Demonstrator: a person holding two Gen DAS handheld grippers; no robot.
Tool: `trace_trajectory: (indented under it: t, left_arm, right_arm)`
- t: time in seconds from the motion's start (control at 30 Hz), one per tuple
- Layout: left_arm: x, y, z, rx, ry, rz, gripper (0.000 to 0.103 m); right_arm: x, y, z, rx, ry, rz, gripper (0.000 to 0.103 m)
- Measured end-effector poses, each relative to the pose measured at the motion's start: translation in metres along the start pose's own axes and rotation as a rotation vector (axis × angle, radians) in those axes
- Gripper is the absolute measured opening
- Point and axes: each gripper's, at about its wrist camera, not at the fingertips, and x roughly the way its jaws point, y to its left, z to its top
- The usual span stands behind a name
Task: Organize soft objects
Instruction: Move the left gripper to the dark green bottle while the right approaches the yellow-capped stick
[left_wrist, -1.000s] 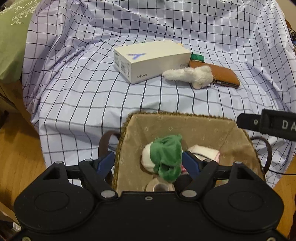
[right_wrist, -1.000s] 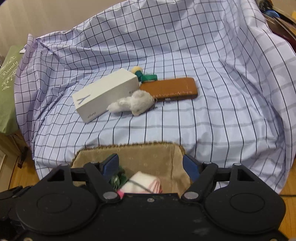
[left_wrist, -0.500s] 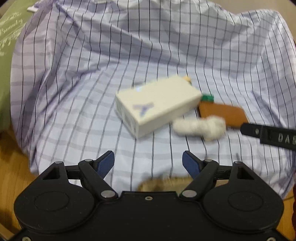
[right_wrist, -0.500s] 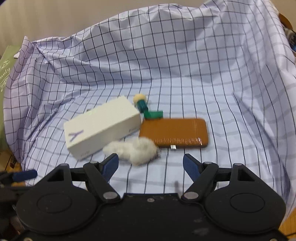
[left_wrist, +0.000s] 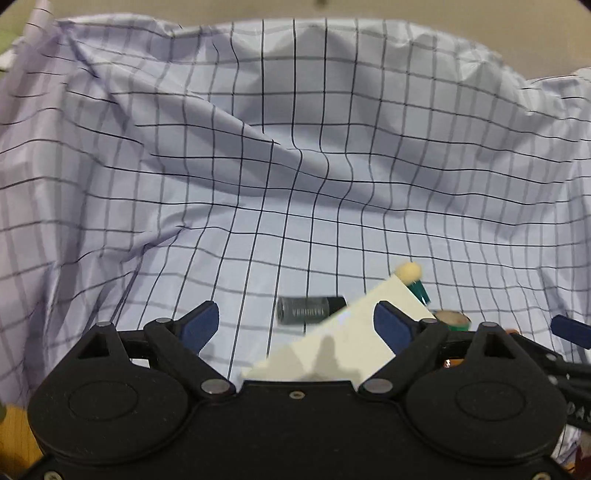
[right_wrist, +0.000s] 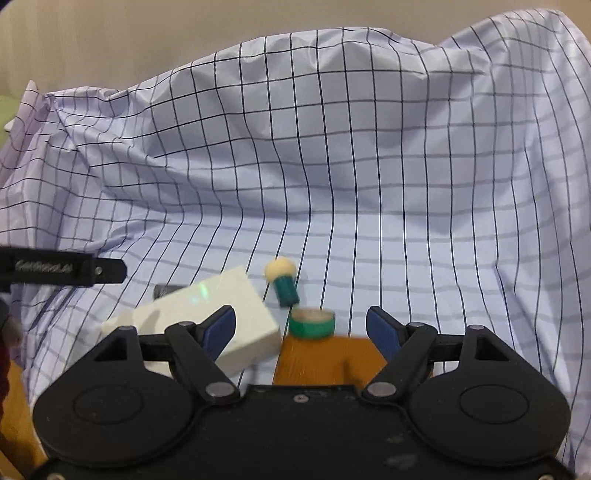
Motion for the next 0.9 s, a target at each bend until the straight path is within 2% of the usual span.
trace_trajectory:
  t: [0.2,0.47,0.9]
  left_arm:
    - [0.051,-0.013,0.025,0.043,0.106,0.006,0.088]
    - [0.111,-0.025,0.034,0.088,0.247,0.026,0.088]
    - [0.145,-0.033,0.038,0.127,0.358,0.061,0.088]
  right_arm:
    - [0.036,0.0,0.03,-0.023,0.017,-0.02,0.078]
    - [0.071,-0.003,0.042,-0.019,0.047,-0.024,0.078]
    - [0.094,-0.01,0.044,-0.013,0.073,-0.04,0.078]
